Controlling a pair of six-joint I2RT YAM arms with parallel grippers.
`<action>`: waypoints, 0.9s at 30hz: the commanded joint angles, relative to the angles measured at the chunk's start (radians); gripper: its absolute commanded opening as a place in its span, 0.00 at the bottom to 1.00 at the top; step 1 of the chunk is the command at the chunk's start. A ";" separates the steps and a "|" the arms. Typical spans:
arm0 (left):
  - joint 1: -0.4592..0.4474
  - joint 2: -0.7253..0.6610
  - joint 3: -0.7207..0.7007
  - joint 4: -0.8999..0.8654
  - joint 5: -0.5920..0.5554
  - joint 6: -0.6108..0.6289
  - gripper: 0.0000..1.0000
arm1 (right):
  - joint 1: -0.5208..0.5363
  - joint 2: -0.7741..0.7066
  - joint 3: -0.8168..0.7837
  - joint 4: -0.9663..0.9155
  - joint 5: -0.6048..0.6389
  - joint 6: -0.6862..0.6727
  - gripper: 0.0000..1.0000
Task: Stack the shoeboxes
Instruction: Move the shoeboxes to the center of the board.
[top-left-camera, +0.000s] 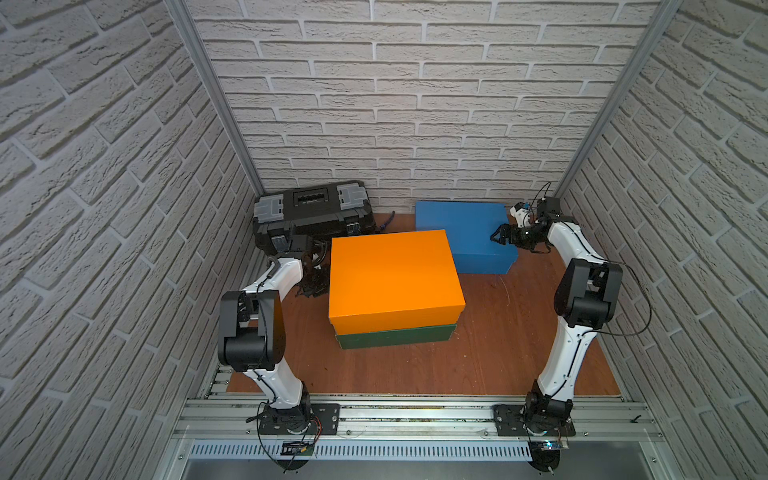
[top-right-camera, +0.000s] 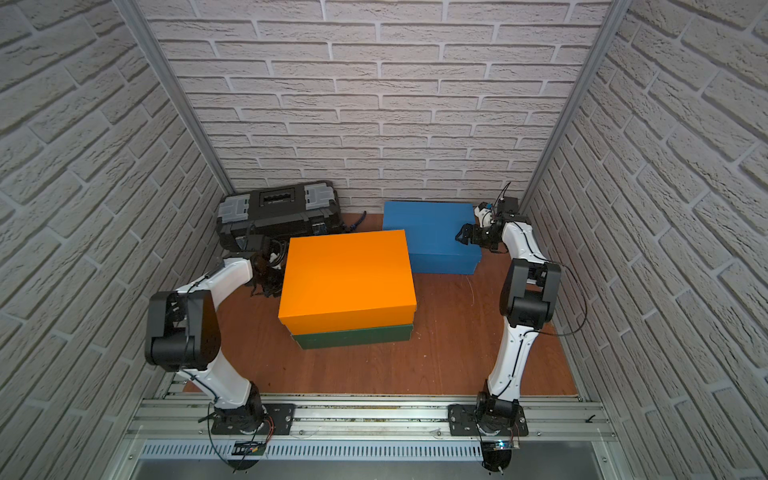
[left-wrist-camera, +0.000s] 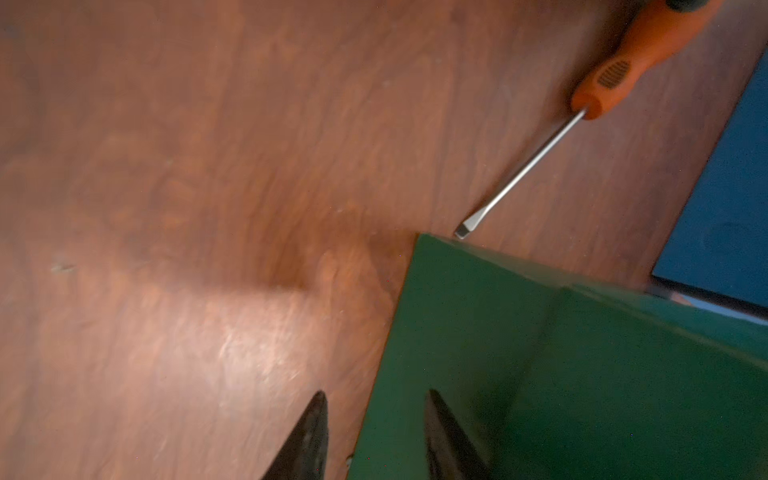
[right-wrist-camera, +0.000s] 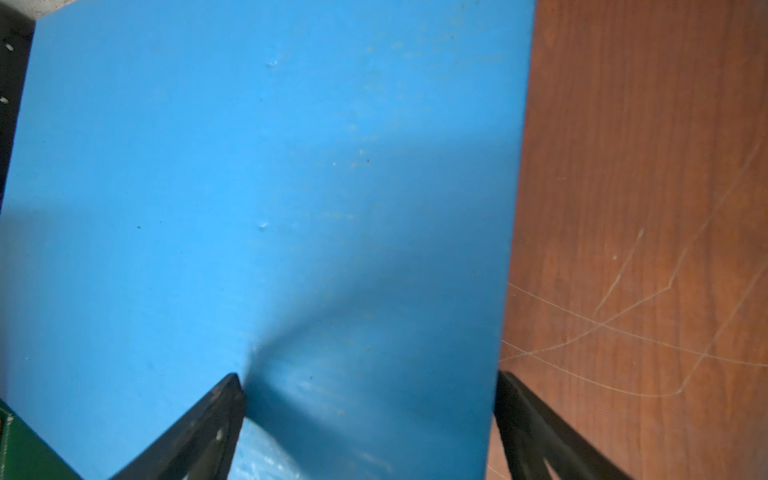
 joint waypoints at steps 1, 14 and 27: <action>-0.015 0.025 0.000 0.060 0.036 0.023 0.42 | 0.058 0.031 -0.031 -0.130 0.059 -0.048 0.93; -0.122 0.090 0.106 0.070 0.081 0.055 0.50 | 0.056 -0.002 -0.049 -0.129 0.071 -0.075 0.93; -0.261 0.149 0.147 0.116 0.081 -0.093 0.52 | 0.052 0.020 -0.002 -0.148 -0.018 -0.065 0.93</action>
